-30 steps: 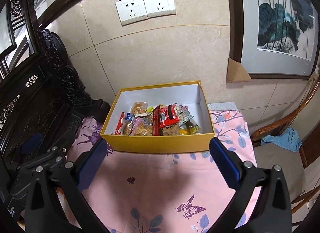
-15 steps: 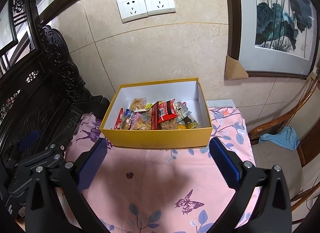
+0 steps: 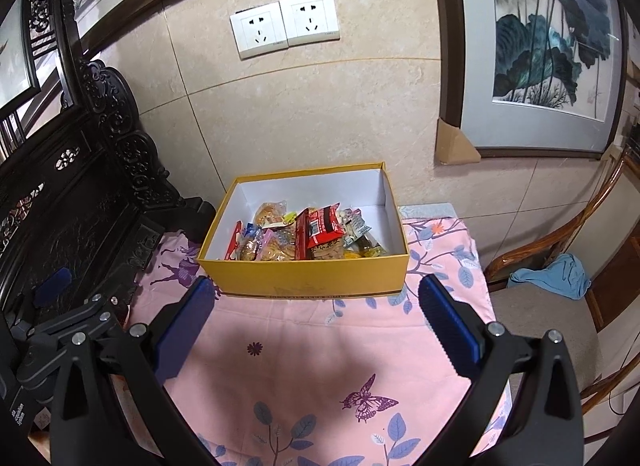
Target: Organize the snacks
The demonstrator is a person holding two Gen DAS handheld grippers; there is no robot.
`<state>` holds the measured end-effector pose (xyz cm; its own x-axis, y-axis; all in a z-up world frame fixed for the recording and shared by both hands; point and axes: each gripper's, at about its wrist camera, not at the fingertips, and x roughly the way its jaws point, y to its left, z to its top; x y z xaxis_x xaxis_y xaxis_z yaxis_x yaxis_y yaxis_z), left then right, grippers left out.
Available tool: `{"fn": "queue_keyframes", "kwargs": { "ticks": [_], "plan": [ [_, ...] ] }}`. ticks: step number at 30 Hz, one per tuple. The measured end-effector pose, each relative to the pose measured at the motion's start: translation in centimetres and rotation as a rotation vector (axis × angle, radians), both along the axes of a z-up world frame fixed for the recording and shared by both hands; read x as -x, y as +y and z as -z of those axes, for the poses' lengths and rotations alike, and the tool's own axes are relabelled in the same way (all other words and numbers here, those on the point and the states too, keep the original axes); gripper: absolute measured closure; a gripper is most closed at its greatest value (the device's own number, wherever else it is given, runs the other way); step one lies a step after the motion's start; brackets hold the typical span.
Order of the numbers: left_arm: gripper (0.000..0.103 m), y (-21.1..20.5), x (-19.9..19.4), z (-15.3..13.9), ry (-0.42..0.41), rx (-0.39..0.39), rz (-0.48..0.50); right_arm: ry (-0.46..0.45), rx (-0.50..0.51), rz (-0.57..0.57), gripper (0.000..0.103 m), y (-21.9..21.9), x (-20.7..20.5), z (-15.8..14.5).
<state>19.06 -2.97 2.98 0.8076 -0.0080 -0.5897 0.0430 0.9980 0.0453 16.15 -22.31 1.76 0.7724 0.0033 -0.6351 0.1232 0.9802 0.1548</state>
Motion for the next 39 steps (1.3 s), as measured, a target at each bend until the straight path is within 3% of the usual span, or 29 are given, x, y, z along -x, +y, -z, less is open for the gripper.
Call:
{"fn": "queue_keyframes", "kwargs": {
  "ticks": [18, 39],
  "plan": [
    [0.002, 2.4, 2.5, -1.4, -0.025, -0.004, -0.010, -0.006, 0.030, 0.002, 0.001, 1.0, 3.4, -0.4],
    [0.002, 2.6, 2.5, -0.8, -0.009, -0.006, -0.008, 0.011, 0.031, -0.002, 0.001, 1.6, 3.5, 0.1]
  ]
}}
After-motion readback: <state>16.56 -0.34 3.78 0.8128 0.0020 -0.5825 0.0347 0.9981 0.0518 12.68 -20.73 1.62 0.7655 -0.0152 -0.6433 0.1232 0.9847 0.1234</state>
